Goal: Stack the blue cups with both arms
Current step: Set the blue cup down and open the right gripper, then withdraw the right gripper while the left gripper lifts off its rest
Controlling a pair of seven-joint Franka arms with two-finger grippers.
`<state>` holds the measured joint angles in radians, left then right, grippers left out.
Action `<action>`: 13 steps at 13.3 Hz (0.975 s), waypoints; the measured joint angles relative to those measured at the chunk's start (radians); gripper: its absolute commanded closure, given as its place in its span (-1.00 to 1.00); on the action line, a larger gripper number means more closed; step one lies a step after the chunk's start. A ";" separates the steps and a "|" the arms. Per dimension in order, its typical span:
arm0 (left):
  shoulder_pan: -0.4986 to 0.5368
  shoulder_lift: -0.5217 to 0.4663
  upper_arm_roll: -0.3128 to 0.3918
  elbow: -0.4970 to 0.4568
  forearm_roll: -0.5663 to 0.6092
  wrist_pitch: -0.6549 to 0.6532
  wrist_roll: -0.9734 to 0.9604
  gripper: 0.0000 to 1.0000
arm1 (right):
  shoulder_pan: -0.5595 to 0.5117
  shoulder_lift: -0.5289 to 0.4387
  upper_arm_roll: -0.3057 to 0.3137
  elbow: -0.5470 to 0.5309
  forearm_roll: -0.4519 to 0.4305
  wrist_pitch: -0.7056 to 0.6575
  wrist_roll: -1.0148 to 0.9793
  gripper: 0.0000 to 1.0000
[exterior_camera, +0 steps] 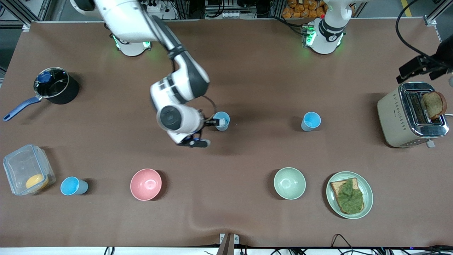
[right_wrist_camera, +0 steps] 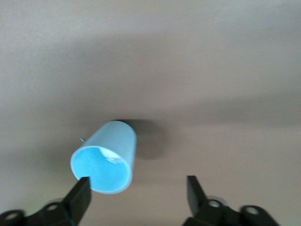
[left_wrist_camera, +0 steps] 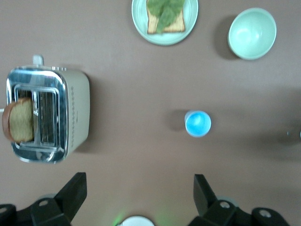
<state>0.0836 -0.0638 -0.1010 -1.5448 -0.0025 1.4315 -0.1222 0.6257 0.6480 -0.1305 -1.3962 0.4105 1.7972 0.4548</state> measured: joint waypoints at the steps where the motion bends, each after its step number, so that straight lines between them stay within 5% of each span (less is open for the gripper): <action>1: -0.001 -0.015 -0.003 0.000 0.000 -0.015 0.000 -1.00 | -0.042 -0.013 -0.003 0.019 -0.001 -0.050 -0.030 -1.00; 13: -0.005 0.014 -0.025 0.036 0.071 -0.007 0.000 -1.00 | -0.403 -0.199 -0.047 0.031 -0.229 -0.308 -0.304 -1.00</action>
<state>0.0782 -0.0493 -0.1265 -1.5084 0.0690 1.4246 -0.1222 0.2224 0.4489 -0.1779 -1.3652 0.1814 1.4892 0.1512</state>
